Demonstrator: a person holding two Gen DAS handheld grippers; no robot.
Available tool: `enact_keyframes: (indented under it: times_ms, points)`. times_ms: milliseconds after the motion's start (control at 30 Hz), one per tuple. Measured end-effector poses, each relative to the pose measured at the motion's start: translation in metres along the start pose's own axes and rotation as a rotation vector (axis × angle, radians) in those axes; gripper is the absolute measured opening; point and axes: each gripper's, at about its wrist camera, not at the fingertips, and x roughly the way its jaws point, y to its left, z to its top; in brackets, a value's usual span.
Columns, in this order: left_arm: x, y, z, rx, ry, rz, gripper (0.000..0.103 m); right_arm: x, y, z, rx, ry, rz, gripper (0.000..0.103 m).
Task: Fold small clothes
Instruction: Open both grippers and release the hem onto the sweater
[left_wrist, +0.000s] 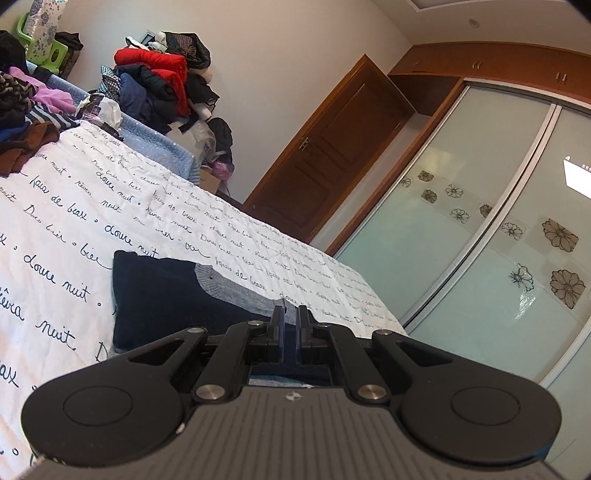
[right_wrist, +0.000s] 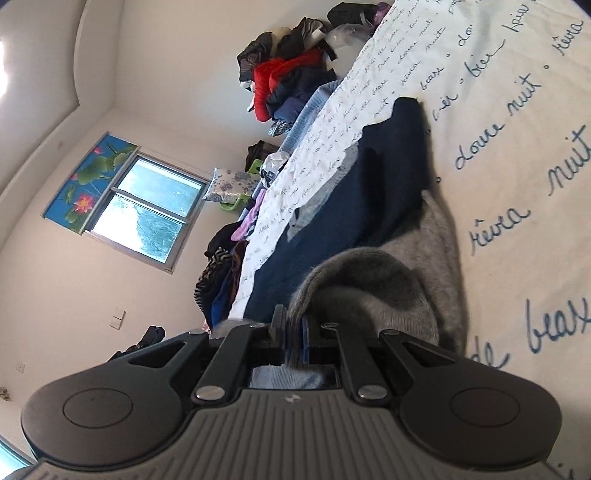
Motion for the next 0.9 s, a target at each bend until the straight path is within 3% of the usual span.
enact_keyframes:
  times_ms: [200,333,400,467,500,533,567,733,900]
  points:
    - [0.021,0.018,-0.005,-0.04,0.096,0.033,0.006,-0.005,0.019,0.005,-0.105,-0.003,-0.013,0.007]
    - [0.033,0.036,-0.016,-0.108,0.192,0.048,0.014,0.009,0.015,-0.001,-0.14,0.053,-0.111,0.009]
    - [0.038,0.045,-0.021,-0.138,0.226,0.043,0.022,0.014,0.007,-0.002,-0.104,0.056,-0.162,0.016]
    - [0.043,0.05,-0.026,-0.156,0.264,0.049,0.043,0.011,0.006,-0.004,-0.122,0.033,-0.192,0.04]
    - [0.044,0.052,-0.03,-0.156,0.274,0.062,0.048,0.007,0.007,-0.005,-0.125,0.012,-0.185,0.049]
    - [0.045,0.053,-0.031,-0.153,0.281,0.071,0.058,0.002,0.009,-0.005,-0.128,-0.005,-0.159,0.068]
    - [0.048,0.055,-0.033,-0.153,0.292,0.075,0.065,-0.004,0.011,-0.006,-0.138,-0.019,-0.139,0.073]
    - [0.065,0.066,-0.041,-0.219,0.356,0.069,0.069,-0.007,0.004,-0.003,-0.091,0.005,-0.15,0.073]
    - [0.077,0.072,-0.048,-0.26,0.365,0.063,0.069,0.012,-0.002,-0.01,-0.064,0.055,-0.127,0.073]
